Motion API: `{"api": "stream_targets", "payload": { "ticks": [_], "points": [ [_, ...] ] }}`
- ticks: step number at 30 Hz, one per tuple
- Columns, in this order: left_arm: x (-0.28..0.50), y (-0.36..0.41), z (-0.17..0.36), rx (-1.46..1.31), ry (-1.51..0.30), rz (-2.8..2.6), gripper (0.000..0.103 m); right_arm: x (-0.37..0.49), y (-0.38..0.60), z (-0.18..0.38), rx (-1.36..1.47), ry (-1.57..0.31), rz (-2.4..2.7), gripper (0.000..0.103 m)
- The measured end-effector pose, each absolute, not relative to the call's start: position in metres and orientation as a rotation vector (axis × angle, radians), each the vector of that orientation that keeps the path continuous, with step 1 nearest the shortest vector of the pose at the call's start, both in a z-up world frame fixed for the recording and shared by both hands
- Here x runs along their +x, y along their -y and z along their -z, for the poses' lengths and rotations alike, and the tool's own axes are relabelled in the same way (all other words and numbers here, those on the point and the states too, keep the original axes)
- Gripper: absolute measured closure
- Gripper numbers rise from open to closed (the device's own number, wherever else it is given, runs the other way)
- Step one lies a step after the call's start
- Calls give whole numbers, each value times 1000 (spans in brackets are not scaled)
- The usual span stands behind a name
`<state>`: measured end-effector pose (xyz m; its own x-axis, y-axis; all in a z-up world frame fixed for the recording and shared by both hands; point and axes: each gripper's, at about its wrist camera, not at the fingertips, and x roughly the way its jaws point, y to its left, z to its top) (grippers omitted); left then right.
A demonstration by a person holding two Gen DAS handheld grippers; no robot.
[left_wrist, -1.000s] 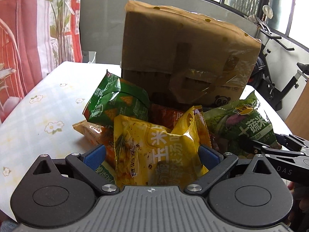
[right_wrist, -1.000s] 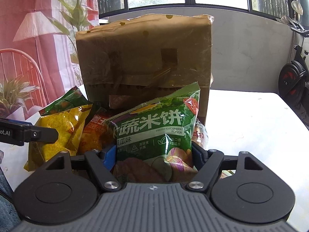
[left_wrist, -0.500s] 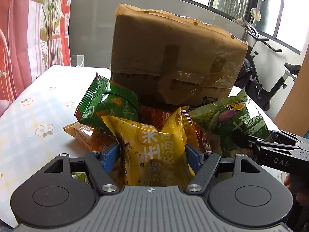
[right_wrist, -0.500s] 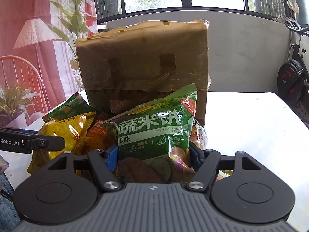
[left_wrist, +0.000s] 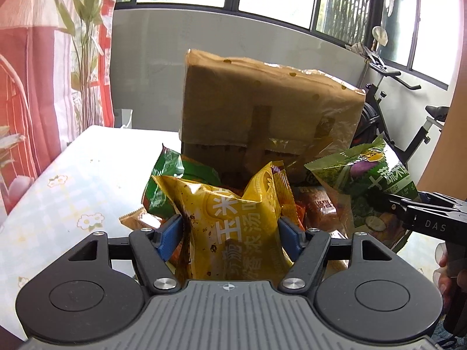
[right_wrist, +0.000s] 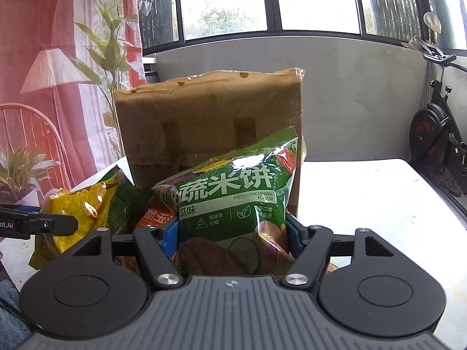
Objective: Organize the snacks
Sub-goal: 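Lift both bags over the box and open both tools to drop them in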
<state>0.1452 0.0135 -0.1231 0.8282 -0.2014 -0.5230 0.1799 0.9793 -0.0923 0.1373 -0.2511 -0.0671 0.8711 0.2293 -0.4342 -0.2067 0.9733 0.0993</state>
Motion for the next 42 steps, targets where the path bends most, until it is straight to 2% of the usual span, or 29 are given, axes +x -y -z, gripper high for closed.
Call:
{"api": "stream_targets", "payload": {
  "ticks": [13, 29, 34, 42],
  "points": [
    [149, -27, 53, -3, -341, 144, 30, 134, 268, 3, 77, -268, -180, 33],
    [206, -39, 14, -38, -321, 163, 30, 242, 253, -68, 38, -168, -163, 33],
    [227, -43, 1, -20, -279, 165, 30, 298, 237, -70, 48, -183, -138, 33],
    [244, -34, 4, -59, -286, 139, 30, 358, 217, -37, 12, -298, -151, 33]
  ]
}}
